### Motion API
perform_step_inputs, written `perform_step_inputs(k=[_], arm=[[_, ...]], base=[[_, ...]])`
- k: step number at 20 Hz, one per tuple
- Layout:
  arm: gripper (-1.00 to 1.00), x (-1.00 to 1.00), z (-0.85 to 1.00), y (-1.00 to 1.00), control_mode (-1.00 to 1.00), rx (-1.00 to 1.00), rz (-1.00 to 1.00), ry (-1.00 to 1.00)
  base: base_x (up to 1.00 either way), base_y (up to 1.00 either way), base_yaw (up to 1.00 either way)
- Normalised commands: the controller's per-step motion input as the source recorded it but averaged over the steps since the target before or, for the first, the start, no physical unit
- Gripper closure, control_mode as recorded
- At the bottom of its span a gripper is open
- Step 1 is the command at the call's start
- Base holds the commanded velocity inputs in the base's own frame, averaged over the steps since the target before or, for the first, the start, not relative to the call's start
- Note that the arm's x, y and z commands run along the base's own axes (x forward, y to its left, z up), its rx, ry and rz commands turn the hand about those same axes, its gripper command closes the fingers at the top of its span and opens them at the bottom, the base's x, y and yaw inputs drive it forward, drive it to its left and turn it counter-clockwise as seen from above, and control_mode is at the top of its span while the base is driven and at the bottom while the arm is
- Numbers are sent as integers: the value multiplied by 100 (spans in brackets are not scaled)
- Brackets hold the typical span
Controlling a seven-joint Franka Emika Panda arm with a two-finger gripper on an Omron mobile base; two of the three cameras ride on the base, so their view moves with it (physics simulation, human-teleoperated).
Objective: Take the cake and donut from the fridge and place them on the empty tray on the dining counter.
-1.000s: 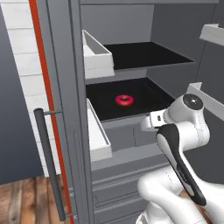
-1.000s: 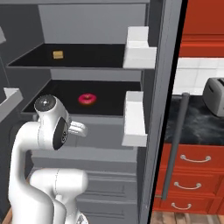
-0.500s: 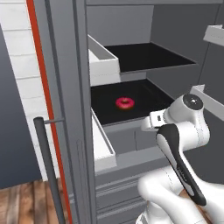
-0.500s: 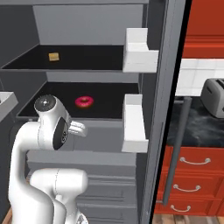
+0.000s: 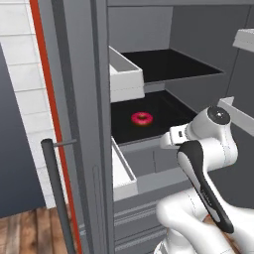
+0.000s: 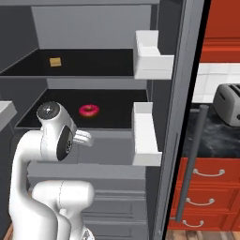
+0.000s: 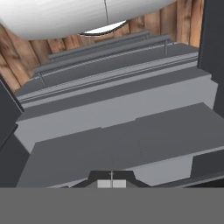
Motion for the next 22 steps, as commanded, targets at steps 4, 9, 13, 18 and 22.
perform_step_inputs(k=[4,9,13,18,22], arm=[[100,0,0,0,100,0,0,0],[100,0,0,0,100,0,0,0],[100,0,0,0,100,0,0,0],[100,2,39,16,-100,0,-2,-28],[100,-14,73,0,-100,3,9,-27]], base=[[22,33,-6],[24,24,-6],[18,24,-6],[0,0,0],[0,0,0]])
